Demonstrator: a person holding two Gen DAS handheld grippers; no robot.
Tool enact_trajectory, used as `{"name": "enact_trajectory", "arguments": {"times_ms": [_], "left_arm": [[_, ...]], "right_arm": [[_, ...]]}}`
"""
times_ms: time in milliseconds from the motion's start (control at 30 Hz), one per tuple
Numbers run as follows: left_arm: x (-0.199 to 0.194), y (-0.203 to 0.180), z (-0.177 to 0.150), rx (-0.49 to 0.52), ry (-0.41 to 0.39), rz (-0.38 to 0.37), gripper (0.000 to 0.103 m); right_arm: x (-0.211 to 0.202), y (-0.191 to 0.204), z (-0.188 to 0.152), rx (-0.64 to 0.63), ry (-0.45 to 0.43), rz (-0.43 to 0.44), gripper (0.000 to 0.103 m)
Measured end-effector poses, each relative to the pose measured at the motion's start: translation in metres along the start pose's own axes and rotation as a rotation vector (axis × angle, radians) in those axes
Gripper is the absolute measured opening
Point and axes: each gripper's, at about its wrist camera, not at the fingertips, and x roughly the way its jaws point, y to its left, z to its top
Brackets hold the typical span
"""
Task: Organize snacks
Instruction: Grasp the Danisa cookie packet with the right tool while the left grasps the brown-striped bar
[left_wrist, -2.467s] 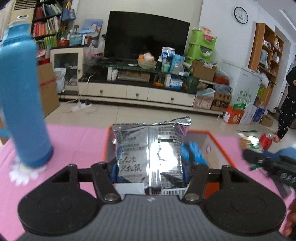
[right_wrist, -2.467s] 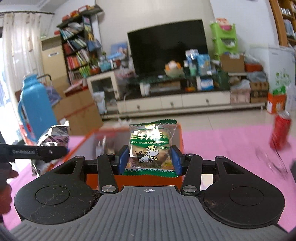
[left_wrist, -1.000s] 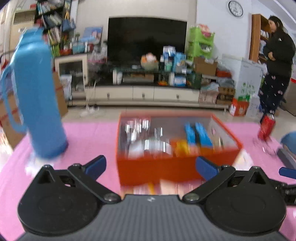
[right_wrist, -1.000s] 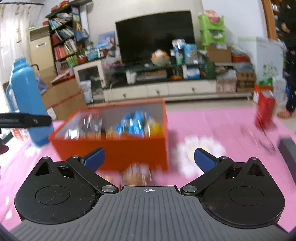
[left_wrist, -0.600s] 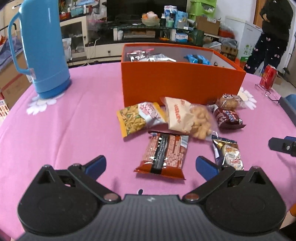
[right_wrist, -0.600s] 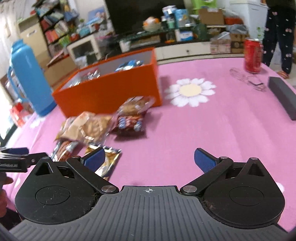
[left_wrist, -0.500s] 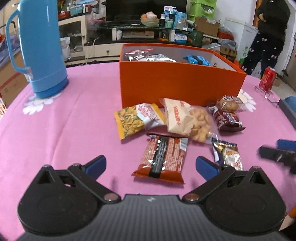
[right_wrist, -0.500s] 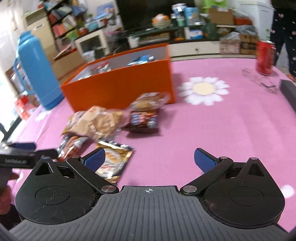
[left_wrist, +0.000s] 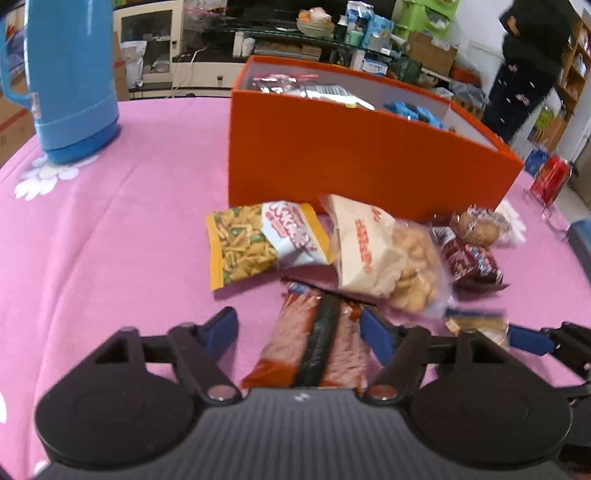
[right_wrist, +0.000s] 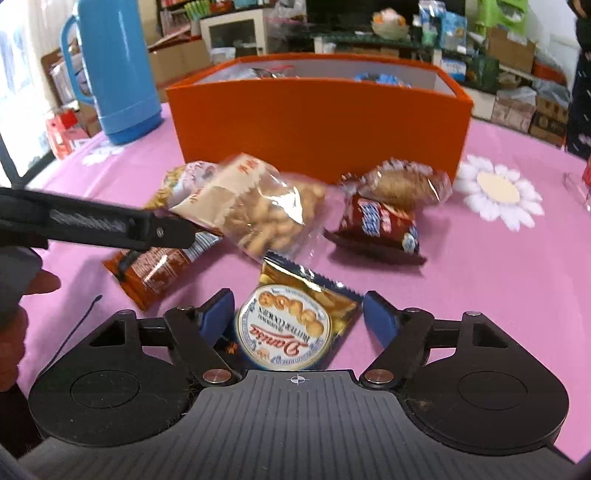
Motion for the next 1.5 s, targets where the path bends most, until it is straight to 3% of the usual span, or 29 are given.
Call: {"name": "enact_trajectory", "arguments": {"times_ms": [33,67,500,567,633,700,767,800,867,1100,1267,1500], "left_arm": [[-0.001,-0.002,-0.001,0.016,-0.004,0.001,0.066],[-0.003,-0.005,-0.002,0.038,-0.008,0.001,0.066],[-0.04,0.02,-0.033,0.099,0.069,-0.028,0.066],[-0.046,0.025,-0.037,0.103,0.076,-0.029,0.067],[-0.05,0.027,-0.039,0.111,0.076,-0.023,0.077],[-0.059,0.027,-0.039,0.135,0.034,-0.001,0.079],[-0.068,0.022,-0.038,0.168,-0.009,-0.005,0.088],[-0.071,0.019,-0.039,0.18,-0.028,-0.007,0.097],[-0.072,0.009,-0.041,0.24,-0.042,0.004,0.097],[-0.046,-0.003,-0.053,0.324,0.03,0.083,0.095],[-0.041,0.007,-0.05,0.247,0.058,0.061,0.095],[-0.039,0.01,-0.05,0.211,0.059,0.058,0.095]], "right_arm": [[-0.001,-0.004,-0.001,0.011,0.002,0.001,0.05],[-0.002,-0.007,-0.001,0.013,0.002,-0.01,0.049],[-0.038,-0.057,-0.031,0.043,0.025,-0.093,0.048],[-0.042,-0.06,-0.034,0.04,0.03,-0.103,0.053],[-0.044,-0.064,-0.036,0.039,0.041,-0.118,0.061],[-0.044,-0.065,-0.037,0.033,0.052,-0.128,0.065],[-0.05,-0.066,-0.037,0.035,0.037,-0.119,0.067],[-0.055,-0.066,-0.037,0.039,0.02,-0.106,0.071],[-0.062,-0.066,-0.037,0.04,-0.009,-0.098,0.079],[-0.05,-0.064,-0.038,0.03,0.028,-0.103,0.077],[-0.041,-0.058,-0.04,-0.002,0.034,-0.108,0.073],[-0.037,-0.059,-0.039,0.012,0.032,-0.109,0.083]]}}
